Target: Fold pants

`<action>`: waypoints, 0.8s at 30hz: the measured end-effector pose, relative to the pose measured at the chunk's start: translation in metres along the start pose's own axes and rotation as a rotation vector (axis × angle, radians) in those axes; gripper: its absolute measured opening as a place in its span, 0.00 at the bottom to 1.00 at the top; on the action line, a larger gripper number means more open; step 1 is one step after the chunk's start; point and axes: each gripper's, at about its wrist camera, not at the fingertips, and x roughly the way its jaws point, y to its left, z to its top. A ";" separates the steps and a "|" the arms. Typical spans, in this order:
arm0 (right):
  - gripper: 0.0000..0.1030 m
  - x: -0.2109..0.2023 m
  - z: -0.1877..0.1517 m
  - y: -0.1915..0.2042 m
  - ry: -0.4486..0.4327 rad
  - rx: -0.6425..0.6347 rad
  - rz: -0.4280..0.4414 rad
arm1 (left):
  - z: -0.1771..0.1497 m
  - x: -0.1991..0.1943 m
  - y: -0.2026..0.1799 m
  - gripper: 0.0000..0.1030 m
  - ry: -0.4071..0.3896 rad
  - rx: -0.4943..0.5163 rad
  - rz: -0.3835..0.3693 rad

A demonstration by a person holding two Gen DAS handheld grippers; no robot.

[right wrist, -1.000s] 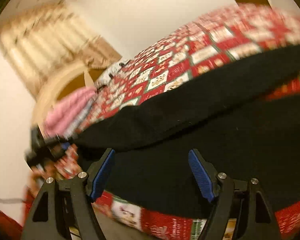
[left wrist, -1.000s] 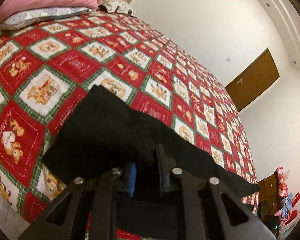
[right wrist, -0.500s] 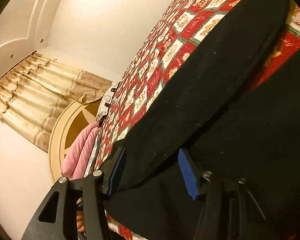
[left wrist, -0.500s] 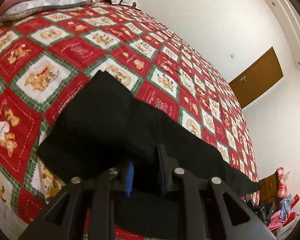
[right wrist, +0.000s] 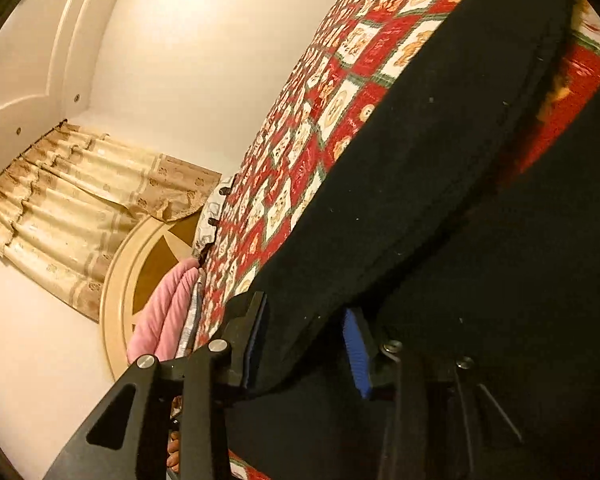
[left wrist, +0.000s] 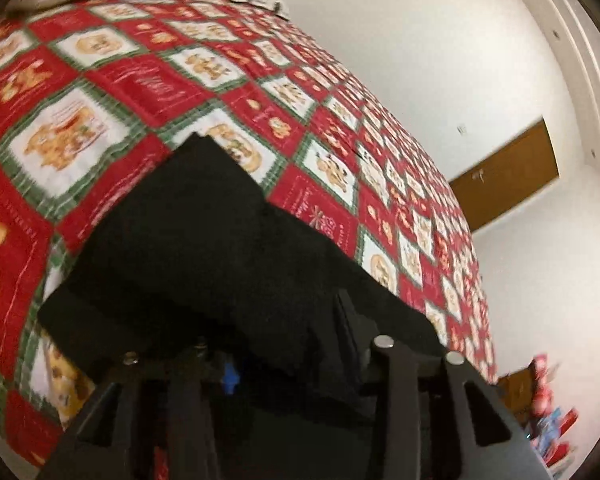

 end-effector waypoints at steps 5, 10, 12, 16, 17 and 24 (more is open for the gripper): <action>0.20 0.010 0.006 0.003 0.010 0.006 -0.008 | 0.002 0.004 -0.001 0.16 0.017 0.008 -0.010; 0.03 0.001 0.012 0.021 0.000 -0.092 -0.018 | 0.012 -0.008 -0.011 0.14 -0.010 0.047 -0.019; 0.03 -0.013 0.015 0.040 -0.032 -0.161 -0.011 | 0.017 -0.018 -0.017 0.14 -0.033 0.068 -0.034; 0.03 -0.046 0.011 0.066 -0.049 -0.257 -0.006 | 0.021 -0.041 -0.025 0.14 -0.061 0.110 -0.059; 0.03 -0.052 0.006 0.068 -0.046 -0.270 -0.004 | 0.020 -0.046 -0.024 0.14 -0.065 0.116 -0.064; 0.03 -0.064 -0.064 0.049 0.088 -0.359 -0.096 | -0.006 -0.048 -0.005 0.14 -0.024 0.184 0.038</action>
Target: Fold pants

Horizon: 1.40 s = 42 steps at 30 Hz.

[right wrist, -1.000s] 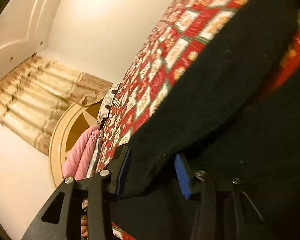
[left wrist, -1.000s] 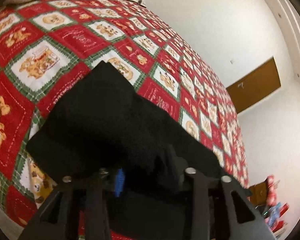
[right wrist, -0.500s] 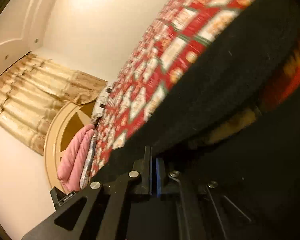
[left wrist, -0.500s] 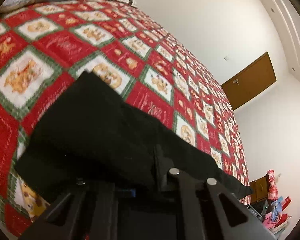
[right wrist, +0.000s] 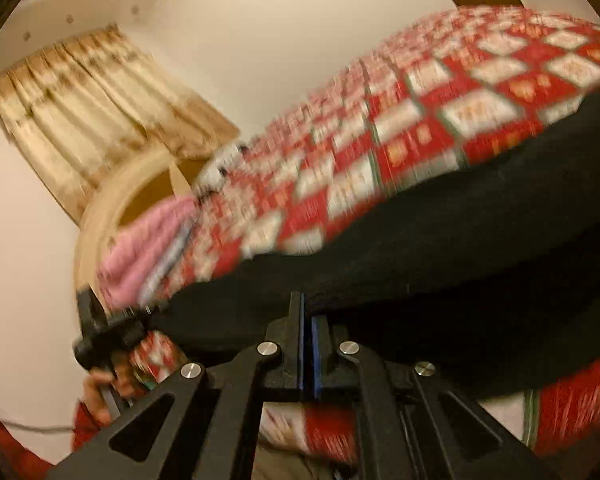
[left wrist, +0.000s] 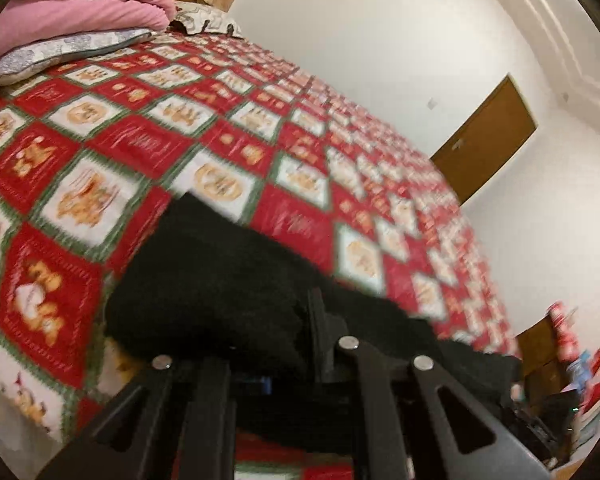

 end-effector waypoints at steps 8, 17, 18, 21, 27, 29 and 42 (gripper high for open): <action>0.03 0.029 -0.026 -0.031 0.098 0.068 -0.067 | -0.026 0.025 0.022 0.14 0.060 -0.009 0.101; 0.03 0.037 -0.034 -0.027 0.146 0.005 -0.110 | -0.031 0.022 0.015 0.21 0.044 0.084 0.173; 0.03 0.036 -0.034 -0.028 0.136 0.015 -0.100 | -0.032 0.019 0.016 0.22 0.045 0.084 0.175; 0.06 0.034 -0.032 -0.026 0.157 0.018 -0.095 | -0.034 0.008 0.018 0.30 0.035 0.098 0.208; 0.51 0.017 -0.032 -0.012 0.218 -0.031 -0.107 | -0.027 -0.034 0.015 0.54 -0.062 0.135 0.383; 0.53 0.008 -0.032 -0.008 0.193 -0.043 -0.083 | -0.020 -0.044 0.009 0.54 -0.118 0.153 0.403; 0.53 -0.071 -0.003 -0.033 -0.088 0.026 -0.174 | -0.029 0.051 -0.059 0.54 0.039 0.230 0.224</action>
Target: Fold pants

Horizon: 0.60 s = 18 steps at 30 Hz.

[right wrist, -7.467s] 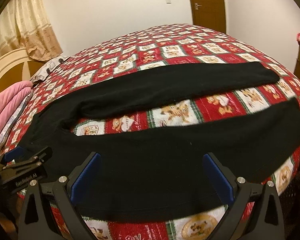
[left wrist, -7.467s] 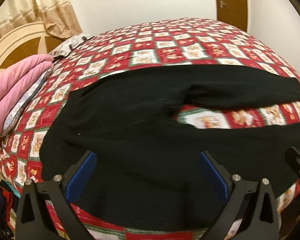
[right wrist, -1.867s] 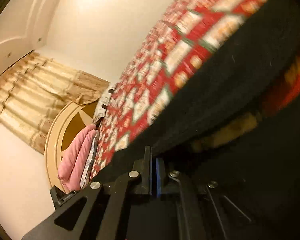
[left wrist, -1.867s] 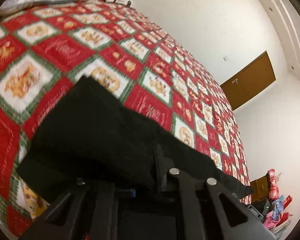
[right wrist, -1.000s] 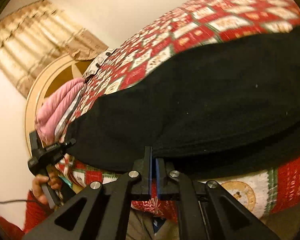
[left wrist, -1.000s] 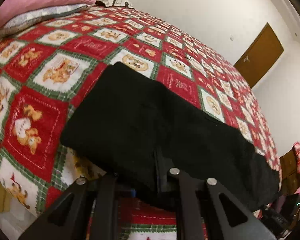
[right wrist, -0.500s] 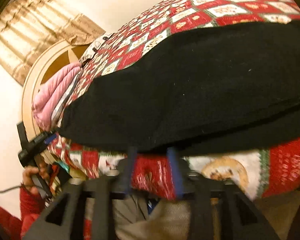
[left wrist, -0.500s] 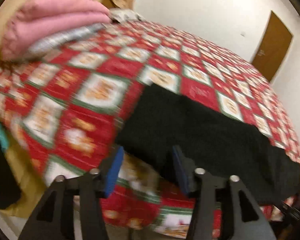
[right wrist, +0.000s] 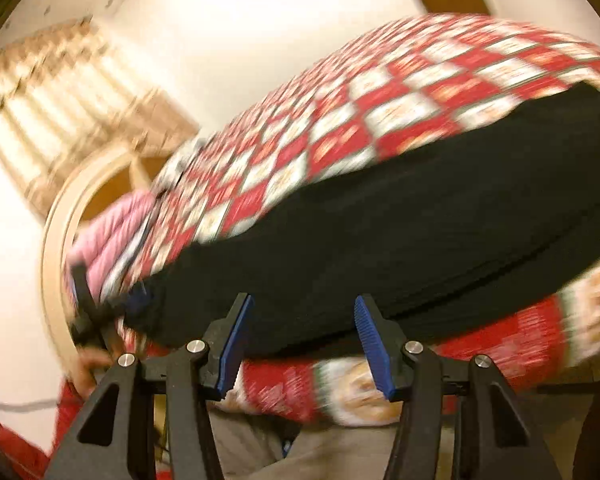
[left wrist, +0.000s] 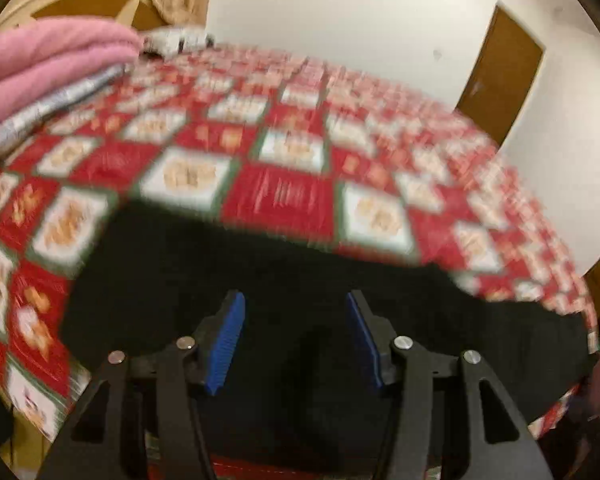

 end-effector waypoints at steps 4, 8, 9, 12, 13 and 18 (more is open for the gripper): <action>0.53 -0.052 0.033 -0.051 -0.155 0.087 -0.140 | -0.015 0.006 -0.006 0.56 -0.011 0.052 0.045; 0.50 -0.093 0.072 -0.111 -0.272 0.206 -0.247 | -0.016 0.006 -0.009 0.64 -0.024 0.055 0.043; 0.46 -0.101 0.081 -0.129 -0.279 0.274 -0.258 | -0.016 0.007 -0.008 0.67 -0.028 0.047 0.041; 0.45 -0.105 0.090 -0.159 -0.269 0.387 -0.168 | -0.018 0.009 -0.014 0.72 -0.033 0.050 0.067; 0.45 -0.101 0.092 -0.157 -0.256 0.384 -0.172 | -0.019 0.011 -0.016 0.73 -0.034 0.053 0.079; 0.45 -0.071 0.097 -0.161 -0.181 0.382 -0.304 | -0.020 0.013 -0.020 0.77 -0.038 0.051 0.107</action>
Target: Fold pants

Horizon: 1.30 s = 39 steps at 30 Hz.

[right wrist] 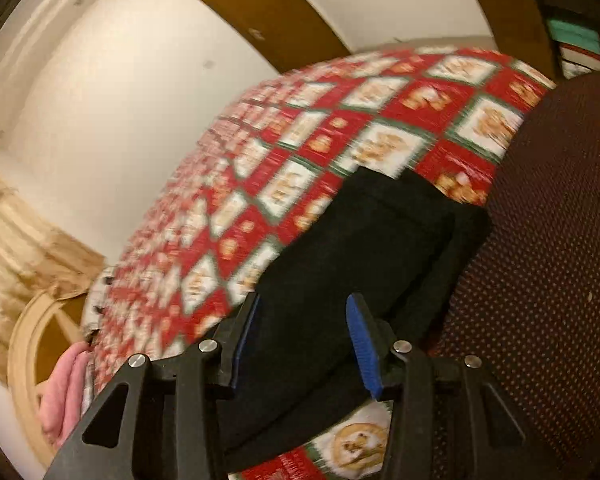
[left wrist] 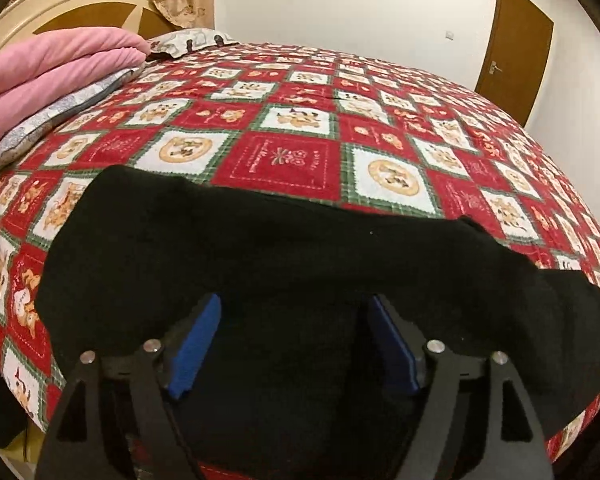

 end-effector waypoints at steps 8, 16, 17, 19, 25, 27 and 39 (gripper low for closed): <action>0.42 0.030 -0.008 -0.011 -0.004 0.090 -0.220 | 0.000 0.000 0.002 0.77 0.009 -0.004 -0.006; 0.39 0.043 0.005 -0.011 0.022 0.055 -0.379 | 0.000 0.000 0.002 0.81 0.009 -0.002 -0.002; 0.39 0.046 0.009 -0.012 0.021 0.062 -0.379 | 0.000 0.000 0.003 0.81 0.008 -0.001 -0.001; 0.40 0.051 0.016 -0.014 0.013 0.064 -0.410 | 0.001 0.000 0.003 0.81 0.012 -0.003 -0.009; 0.00 0.051 0.026 -0.022 -0.023 0.037 -0.313 | 0.002 0.001 0.001 0.81 0.017 -0.003 -0.012; 0.00 0.048 0.023 -0.026 -0.013 0.030 -0.255 | 0.002 0.001 0.001 0.83 0.018 -0.004 -0.014; 0.01 -0.010 0.024 -0.029 -0.091 0.046 -0.148 | 0.004 0.004 -0.005 0.87 0.030 -0.003 0.004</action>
